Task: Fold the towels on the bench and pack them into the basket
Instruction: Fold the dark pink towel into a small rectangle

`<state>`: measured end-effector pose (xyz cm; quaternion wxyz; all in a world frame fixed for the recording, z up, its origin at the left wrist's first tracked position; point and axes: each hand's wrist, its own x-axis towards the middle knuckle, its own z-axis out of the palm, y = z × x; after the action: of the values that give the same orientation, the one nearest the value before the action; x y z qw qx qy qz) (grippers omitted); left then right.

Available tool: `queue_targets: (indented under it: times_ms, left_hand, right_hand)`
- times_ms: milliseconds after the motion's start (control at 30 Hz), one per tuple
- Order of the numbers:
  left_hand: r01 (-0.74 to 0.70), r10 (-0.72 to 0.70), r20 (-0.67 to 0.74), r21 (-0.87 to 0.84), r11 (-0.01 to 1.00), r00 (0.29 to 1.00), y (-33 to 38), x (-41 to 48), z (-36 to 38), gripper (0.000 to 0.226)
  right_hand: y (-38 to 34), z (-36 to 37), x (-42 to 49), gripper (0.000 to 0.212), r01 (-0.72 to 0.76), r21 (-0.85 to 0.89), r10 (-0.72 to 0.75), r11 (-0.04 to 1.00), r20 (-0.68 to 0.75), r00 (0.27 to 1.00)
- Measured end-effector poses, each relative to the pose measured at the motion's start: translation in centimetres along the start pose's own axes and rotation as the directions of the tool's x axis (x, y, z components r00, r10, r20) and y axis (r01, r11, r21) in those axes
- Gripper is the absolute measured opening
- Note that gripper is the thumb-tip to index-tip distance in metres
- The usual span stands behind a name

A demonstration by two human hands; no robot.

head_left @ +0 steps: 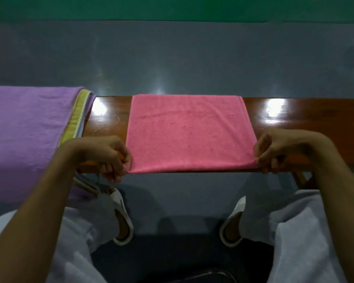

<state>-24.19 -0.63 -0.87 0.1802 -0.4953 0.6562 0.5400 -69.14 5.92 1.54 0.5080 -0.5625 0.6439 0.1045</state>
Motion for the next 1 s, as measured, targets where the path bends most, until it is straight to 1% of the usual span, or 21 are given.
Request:
queue_targets:
  times_ms: [133,200,233,300,333,367,400,433,467,500,533,567,600,633,667,700,767,833,867,933,1000]
  left_hand:
    - [-0.010,0.003,0.202,0.036,0.999,0.979,0.1,-0.1,-0.3,0.014]
    - [-0.029,0.017,0.203,0.054,0.998,0.979,0.3,-0.3,-0.5,0.017]
    - [-0.050,0.040,0.151,0.063,0.997,0.988,0.5,-0.3,-0.5,0.015]
    - [-0.122,0.126,-0.081,0.046,0.991,0.989,1.1,0.0,-0.4,0.012]
    - [-0.173,0.168,-0.251,0.005,0.985,0.953,1.4,0.6,-0.3,0.012]
    - [-0.231,0.187,-0.422,-0.055,0.971,0.887,1.8,1.3,-0.1,0.011]
    - [-0.297,0.190,-0.568,-0.101,0.949,0.801,2.2,2.2,0.2,0.010]
    - [-0.356,0.196,-0.684,-0.099,0.929,0.703,2.7,3.1,0.6,0.008]
    - [-0.378,0.218,-0.771,-0.031,0.925,0.598,3.2,3.9,0.9,0.006]
    - [-0.352,0.255,-0.828,0.076,0.933,0.499,3.6,4.7,1.2,0.007]
    - [-0.302,0.297,-0.857,0.176,0.937,0.422,4.0,5.3,1.5,0.013]
    - [-0.262,0.331,-0.864,0.243,0.934,0.380,4.2,6.0,1.7,0.020]
    - [-0.240,0.355,-0.860,0.281,0.929,0.368,4.5,6.5,1.9,0.027]
    - [-0.228,0.377,-0.849,0.310,0.923,0.371,4.8,7.0,2.2,0.034]
    - [-0.219,0.400,-0.832,0.339,0.915,0.384,5.1,7.5,2.6,0.041]
    - [-0.208,0.420,-0.811,0.365,0.907,0.407,5.4,8.0,3.1,0.047]
    - [-0.196,0.445,-0.761,0.402,0.894,0.472,6.0,9.1,4.1,0.054]
    - [-0.165,0.440,-0.714,0.423,0.891,0.545,6.1,10.0,4.8,0.056]
    - [-0.120,0.433,-0.695,0.451,0.884,0.574,6.0,10.3,5.2,0.058]
    - [-0.017,0.407,-0.678,0.503,0.864,0.612,5.7,10.7,5.4,0.063]
    - [0.055,0.364,-0.695,0.501,0.863,0.620,5.0,10.8,5.1,0.068]
  right_hand:
    - [-0.3,0.2,0.1,0.013,-0.084,-0.069,0.095,0.994,0.168,0.981]
    - [-0.5,0.4,0.1,0.014,-0.094,-0.054,0.103,0.994,0.184,0.978]
    - [-0.6,0.5,0.1,0.017,-0.090,-0.035,0.094,0.995,0.163,0.982]
    - [-1.0,0.4,0.2,0.025,-0.032,0.012,0.032,0.999,0.047,0.998]
    - [-1.2,0.3,0.5,0.027,0.033,0.047,-0.030,0.998,-0.062,0.998]
    - [-1.4,0.3,1.0,0.027,0.117,0.080,-0.099,0.990,-0.208,0.973]
    - [-1.8,0.3,1.7,0.024,0.205,0.103,-0.153,0.973,-0.374,0.915]
    - [-2.1,0.3,2.6,0.020,0.279,0.114,-0.181,0.954,-0.526,0.831]
    - [-2.5,0.5,3.7,0.017,0.333,0.114,-0.187,0.936,-0.641,0.745]
    - [-2.9,0.7,4.8,0.013,0.373,0.101,-0.188,0.922,-0.725,0.662]
    - [-3.3,1.1,5.9,0.011,0.400,0.067,-0.195,0.914,-0.792,0.578]
    - [-3.7,1.4,6.9,0.008,0.411,0.005,-0.218,0.912,-0.842,0.494]
    - [-4.3,2.0,7.7,0.008,0.405,-0.070,-0.252,0.912,-0.873,0.417]
    - [-5.0,2.6,8.1,0.014,0.395,-0.129,-0.283,0.910,-0.887,0.364]
    - [-5.8,3.4,8.4,0.023,0.391,-0.168,-0.314,0.905,-0.884,0.347]
    - [-6.6,4.4,8.7,0.033,0.388,-0.203,-0.350,0.899,-0.866,0.356]
    - [-8.0,6.3,9.4,0.052,0.374,-0.286,-0.436,0.882,-0.798,0.417]
    - [-8.5,7.7,10.1,0.066,0.360,-0.354,-0.500,0.863,-0.700,0.510]
    - [-8.3,8.0,10.5,0.072,0.337,-0.368,-0.498,0.867,-0.662,0.560]
    - [-7.6,8.1,11.0,0.074,0.227,-0.412,-0.456,0.883,-0.632,0.626]
    - [-6.5,7.9,11.2,0.071,0.106,-0.469,-0.420,0.877,-0.641,0.643]
